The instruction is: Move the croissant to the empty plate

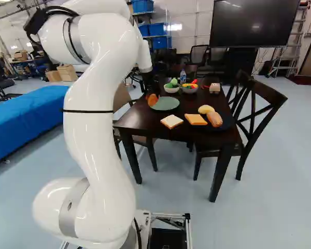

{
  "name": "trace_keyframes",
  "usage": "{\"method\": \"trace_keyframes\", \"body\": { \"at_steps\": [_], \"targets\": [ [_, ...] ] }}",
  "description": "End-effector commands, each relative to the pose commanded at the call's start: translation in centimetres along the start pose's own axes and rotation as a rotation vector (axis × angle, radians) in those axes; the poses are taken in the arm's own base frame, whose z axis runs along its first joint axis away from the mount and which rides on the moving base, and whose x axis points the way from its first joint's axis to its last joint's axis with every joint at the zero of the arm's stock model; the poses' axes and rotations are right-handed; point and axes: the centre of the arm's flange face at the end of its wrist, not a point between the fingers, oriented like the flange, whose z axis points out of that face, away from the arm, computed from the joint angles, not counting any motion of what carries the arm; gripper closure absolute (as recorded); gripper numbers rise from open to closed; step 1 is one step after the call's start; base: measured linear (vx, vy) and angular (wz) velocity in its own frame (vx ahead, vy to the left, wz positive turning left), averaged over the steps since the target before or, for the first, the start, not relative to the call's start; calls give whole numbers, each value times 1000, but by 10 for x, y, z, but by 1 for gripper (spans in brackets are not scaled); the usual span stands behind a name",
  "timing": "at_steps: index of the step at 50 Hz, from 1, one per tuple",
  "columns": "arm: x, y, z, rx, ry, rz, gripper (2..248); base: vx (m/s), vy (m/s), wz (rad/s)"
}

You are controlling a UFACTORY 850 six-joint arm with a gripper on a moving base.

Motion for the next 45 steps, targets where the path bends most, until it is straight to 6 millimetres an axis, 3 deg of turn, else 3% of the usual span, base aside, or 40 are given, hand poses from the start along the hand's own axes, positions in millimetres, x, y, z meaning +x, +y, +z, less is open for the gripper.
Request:
{"method": "trace_keyframes", "body": {
  "at_steps": [16, 28, 45],
  "targets": [
    [24, -6, 9, 6, 29, 0, 113, 0, 0, 0],
    [38, 5, 14, 4, 46, 18, 113, 0, 0, 0],
    [44, 12, 14, 10, 84, 31, 113, 0, 0, 0]
  ]
}}
